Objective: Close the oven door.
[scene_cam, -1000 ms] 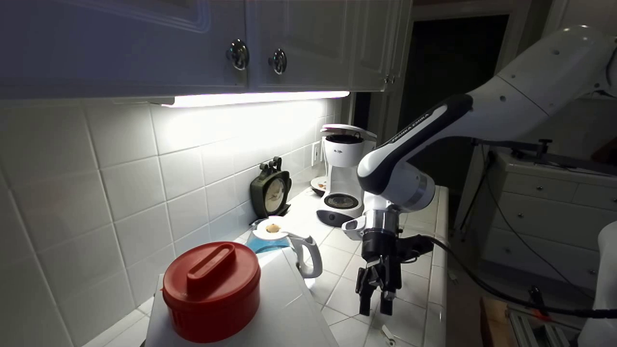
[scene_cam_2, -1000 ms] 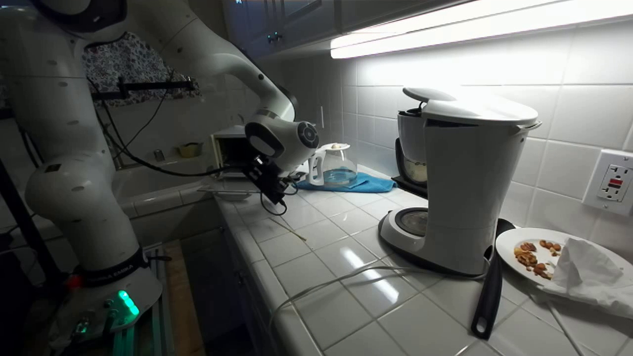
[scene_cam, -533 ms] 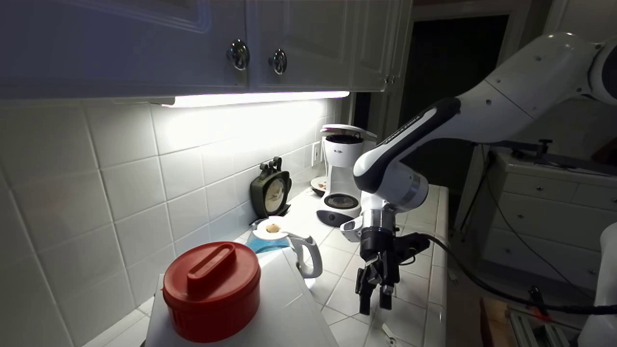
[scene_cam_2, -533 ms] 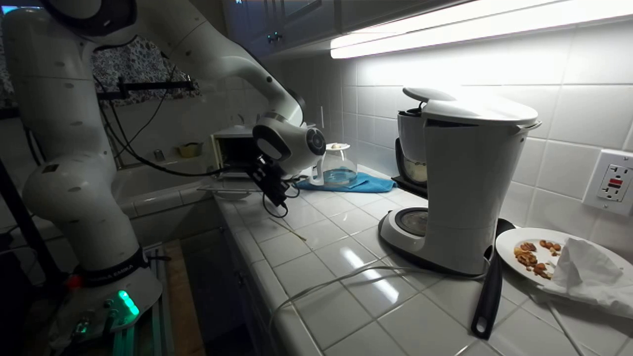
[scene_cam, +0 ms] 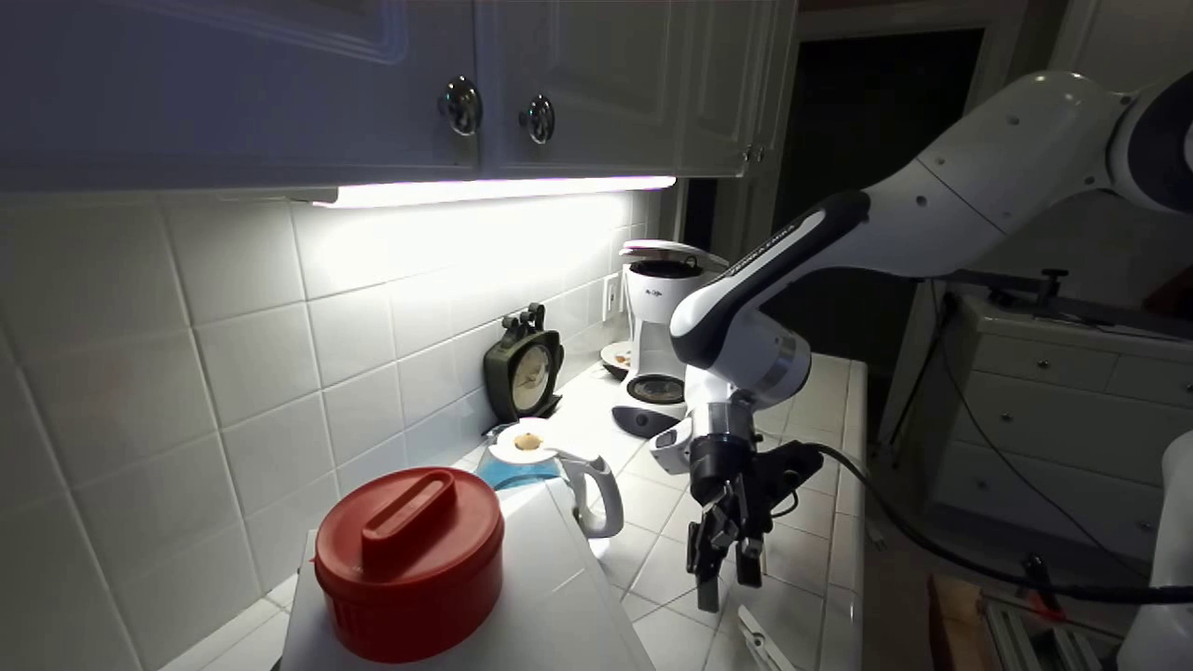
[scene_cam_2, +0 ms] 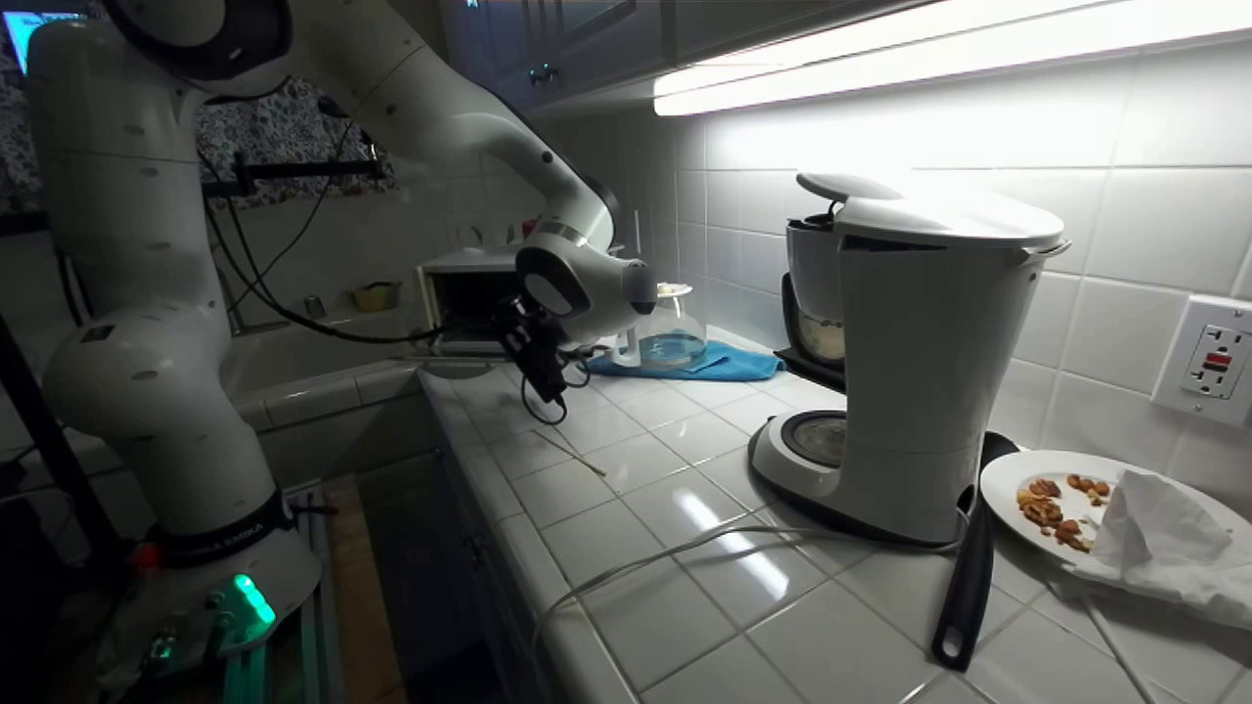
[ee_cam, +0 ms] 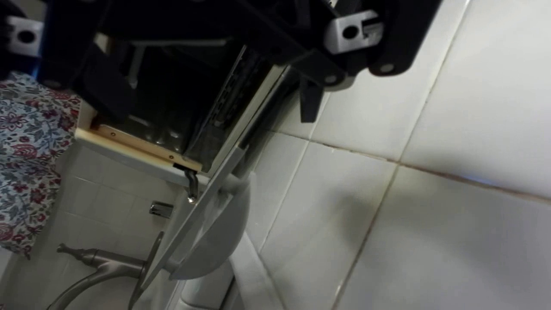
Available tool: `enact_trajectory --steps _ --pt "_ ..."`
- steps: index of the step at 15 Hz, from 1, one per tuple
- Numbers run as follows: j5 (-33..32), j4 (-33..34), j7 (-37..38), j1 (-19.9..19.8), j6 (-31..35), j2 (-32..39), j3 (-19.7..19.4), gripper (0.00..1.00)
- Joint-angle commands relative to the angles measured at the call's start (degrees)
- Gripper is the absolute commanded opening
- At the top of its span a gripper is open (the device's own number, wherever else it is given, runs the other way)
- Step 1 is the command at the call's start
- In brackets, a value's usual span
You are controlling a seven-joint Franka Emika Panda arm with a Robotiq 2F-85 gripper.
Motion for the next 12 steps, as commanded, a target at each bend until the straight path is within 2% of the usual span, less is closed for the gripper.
enact_trajectory --steps 1,12 --pt "0.5 3.0 2.5 -0.4 -4.9 2.3 1.1 1.00" --pt "1.6 5.4 4.2 0.2 -6.1 0.9 2.3 1.00"
